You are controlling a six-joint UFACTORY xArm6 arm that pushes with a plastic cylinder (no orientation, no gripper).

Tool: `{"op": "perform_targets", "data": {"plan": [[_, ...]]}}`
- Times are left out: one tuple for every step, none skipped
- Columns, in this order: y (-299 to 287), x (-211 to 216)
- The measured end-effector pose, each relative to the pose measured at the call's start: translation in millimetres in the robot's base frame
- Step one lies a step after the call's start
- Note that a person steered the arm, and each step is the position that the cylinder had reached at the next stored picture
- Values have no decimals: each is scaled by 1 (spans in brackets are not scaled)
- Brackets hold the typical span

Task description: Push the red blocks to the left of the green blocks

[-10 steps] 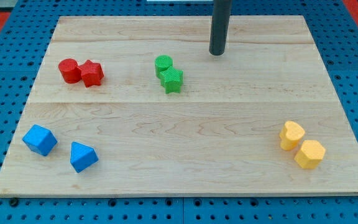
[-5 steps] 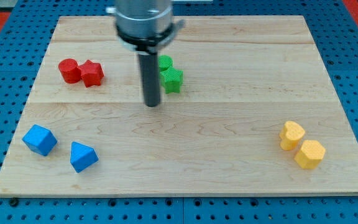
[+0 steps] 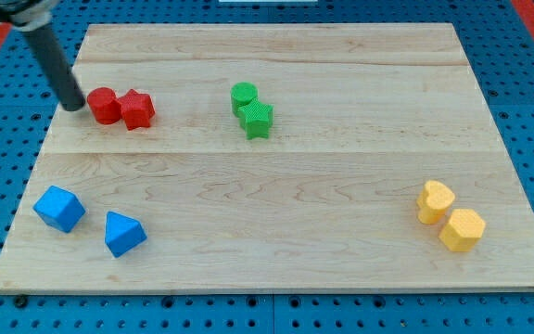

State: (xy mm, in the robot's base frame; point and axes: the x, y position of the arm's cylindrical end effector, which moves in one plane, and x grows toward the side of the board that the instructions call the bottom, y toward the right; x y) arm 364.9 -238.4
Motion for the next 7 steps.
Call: {"op": "perform_targets", "data": {"plan": [[59, 11], [113, 24], [149, 30], [156, 35], [130, 42], [116, 63], [114, 109]]}}
